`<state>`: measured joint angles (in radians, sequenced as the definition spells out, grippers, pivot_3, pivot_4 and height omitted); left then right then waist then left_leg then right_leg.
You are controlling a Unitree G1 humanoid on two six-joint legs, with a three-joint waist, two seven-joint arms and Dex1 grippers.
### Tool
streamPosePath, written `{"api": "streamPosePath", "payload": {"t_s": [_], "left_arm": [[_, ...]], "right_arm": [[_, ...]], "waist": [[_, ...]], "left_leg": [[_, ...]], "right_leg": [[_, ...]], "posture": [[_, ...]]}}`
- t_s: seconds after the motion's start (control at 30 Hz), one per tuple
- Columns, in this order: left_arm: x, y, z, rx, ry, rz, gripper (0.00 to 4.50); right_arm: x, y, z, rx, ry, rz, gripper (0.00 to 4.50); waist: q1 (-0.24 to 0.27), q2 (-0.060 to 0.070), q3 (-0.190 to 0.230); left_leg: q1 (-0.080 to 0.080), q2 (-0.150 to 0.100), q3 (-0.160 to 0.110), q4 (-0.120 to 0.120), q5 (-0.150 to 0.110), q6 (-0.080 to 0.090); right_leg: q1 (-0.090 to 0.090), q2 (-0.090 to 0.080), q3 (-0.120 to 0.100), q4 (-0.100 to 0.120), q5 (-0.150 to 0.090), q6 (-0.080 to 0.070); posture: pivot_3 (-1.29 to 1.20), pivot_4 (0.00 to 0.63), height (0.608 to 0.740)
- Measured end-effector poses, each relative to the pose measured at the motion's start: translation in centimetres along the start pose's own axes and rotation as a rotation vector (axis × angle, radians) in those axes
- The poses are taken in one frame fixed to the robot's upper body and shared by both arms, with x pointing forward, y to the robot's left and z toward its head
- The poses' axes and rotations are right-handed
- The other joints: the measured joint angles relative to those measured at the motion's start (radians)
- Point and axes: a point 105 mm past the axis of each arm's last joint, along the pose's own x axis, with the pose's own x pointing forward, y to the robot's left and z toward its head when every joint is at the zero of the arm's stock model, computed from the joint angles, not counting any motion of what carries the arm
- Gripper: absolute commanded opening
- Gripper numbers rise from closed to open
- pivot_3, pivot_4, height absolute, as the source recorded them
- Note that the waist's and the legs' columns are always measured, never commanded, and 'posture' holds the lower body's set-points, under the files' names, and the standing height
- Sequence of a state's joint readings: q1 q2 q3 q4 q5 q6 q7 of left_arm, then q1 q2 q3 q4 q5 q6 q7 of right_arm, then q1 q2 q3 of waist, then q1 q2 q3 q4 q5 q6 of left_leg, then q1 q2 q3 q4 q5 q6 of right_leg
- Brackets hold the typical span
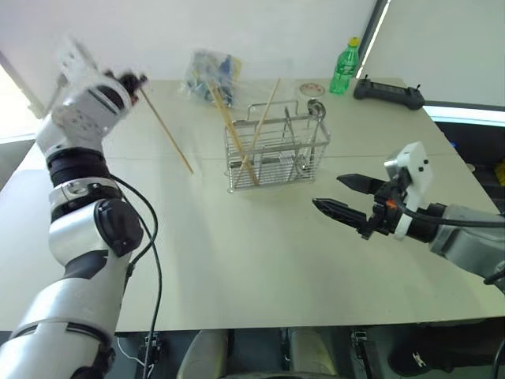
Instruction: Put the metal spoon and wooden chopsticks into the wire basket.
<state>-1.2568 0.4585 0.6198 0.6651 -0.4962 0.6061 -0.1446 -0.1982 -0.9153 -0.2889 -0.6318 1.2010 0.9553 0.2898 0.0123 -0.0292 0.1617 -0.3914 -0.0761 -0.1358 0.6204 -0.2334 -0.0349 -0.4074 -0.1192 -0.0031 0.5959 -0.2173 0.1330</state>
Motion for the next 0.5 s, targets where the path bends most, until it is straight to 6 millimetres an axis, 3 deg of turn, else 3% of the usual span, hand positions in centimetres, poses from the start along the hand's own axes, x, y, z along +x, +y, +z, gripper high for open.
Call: {"api": "streamPosePath", "payload": {"t_s": [0.13, 0.27, 0.33, 0.5], "left_arm": [[-1.5, -6.0, 6.6, 0.026, -0.218, -0.256, 0.03], [-2.8, -11.4, 8.9, 0.117, -0.281, -0.459, 0.03], [-3.1, -13.7, 8.7, 0.149, -0.278, -0.536, 0.03], [-2.4, -17.6, 3.1, 0.215, -0.139, -0.68, 0.03]], "right_arm": [[-0.1, 0.0, -0.4, 0.006, 0.014, 0.005, 4.5], [-0.2, 0.1, -0.5, 0.009, 0.021, 0.008, 4.5], [-0.2, 0.1, -0.5, 0.008, 0.021, 0.008, 4.5], [-0.1, -0.1, -0.5, 0.008, 0.016, -0.011, 4.5]], "waist": [[0.0, 0.0, 0.0], [0.004, 0.0, 0.0], [0.003, 0.0, 0.0], [0.0, 0.0, 0.0]], "left_leg": [[0.0, 0.0, 0.0, 0.0, 0.0, 0.0], [0.001, 0.0, 0.0, 0.002, 0.0, 0.0], [0.001, 0.0, 0.0, 0.002, 0.0, 0.0], [0.001, 0.0, 0.0, 0.002, 0.0, 0.0]], "right_leg": [[0.0, 0.0, 0.0, 0.0, 0.0, 0.0], [0.003, 0.0, 0.0, 0.0, 0.0, 0.0], [0.004, 0.0, 0.0, 0.0, 0.0, 0.0], [0.003, 0.0, 0.0, 0.0, 0.0, 0.0]], "posture": [[0.0, 0.15, 0.713], [0.0, 0.15, 0.713], [0.0, 0.15, 0.713], [0.0, 0.15, 0.713]]}}
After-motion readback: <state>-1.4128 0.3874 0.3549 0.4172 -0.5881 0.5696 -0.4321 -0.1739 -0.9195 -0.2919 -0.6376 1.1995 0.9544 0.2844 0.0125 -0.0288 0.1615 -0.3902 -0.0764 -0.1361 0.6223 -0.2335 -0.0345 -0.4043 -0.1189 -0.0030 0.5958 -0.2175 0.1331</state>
